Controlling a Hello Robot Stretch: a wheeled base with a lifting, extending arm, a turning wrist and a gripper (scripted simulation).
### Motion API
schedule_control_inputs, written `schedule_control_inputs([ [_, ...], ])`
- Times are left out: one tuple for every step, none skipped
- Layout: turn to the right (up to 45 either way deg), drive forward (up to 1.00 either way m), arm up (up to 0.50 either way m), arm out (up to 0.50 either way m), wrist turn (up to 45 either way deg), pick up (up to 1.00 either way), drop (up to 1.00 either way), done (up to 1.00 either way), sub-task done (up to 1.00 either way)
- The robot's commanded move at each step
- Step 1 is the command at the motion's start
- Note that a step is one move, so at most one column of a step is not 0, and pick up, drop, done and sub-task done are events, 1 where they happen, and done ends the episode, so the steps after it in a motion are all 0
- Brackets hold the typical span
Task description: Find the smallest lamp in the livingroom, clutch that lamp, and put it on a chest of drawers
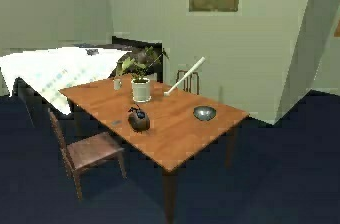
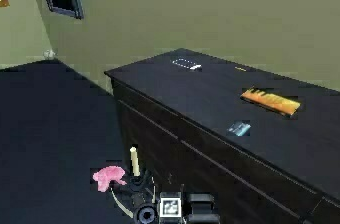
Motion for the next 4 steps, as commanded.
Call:
schedule_control_inputs([
  [36.0, 0.00, 0.00, 0.00, 0.0, 0.00, 0.00, 0.00, 0.00],
  [0.0, 0.15, 0.00, 0.00, 0.0, 0.00, 0.00, 0.00, 0.00],
  [-45.0, 0.00, 0.00, 0.00, 0.0, 0.00, 0.00, 0.00, 0.00],
  [-45.0, 0.00, 0.00, 0.00, 0.0, 0.00, 0.00, 0.00, 0.00],
])
